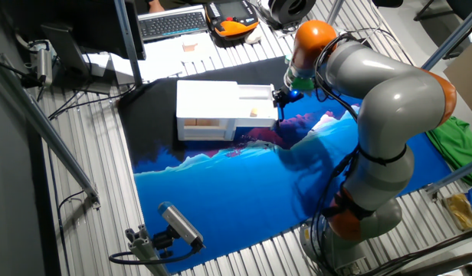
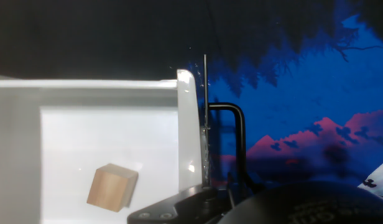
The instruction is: Grasp the handle and open the drawer
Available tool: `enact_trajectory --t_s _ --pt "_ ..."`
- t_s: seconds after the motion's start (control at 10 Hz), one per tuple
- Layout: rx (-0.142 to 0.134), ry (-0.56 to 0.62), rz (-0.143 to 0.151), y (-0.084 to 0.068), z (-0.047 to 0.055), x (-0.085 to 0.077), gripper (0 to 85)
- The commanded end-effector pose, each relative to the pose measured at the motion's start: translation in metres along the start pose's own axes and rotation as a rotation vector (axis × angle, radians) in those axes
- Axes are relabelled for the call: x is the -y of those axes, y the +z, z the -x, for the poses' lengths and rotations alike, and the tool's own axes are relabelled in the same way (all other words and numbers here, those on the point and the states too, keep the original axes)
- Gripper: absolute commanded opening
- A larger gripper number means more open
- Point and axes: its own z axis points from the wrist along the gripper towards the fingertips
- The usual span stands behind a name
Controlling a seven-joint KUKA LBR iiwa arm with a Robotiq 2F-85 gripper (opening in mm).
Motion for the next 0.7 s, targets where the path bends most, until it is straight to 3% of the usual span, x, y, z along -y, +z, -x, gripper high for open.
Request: enact_trajectory --t_s 0.0,0.6 --pt "0.0 -0.003 0.003 -0.001 0.0 0.002 0.0" --pt "0.0 -0.017 0.003 0.0 0.002 0.014 0.0"
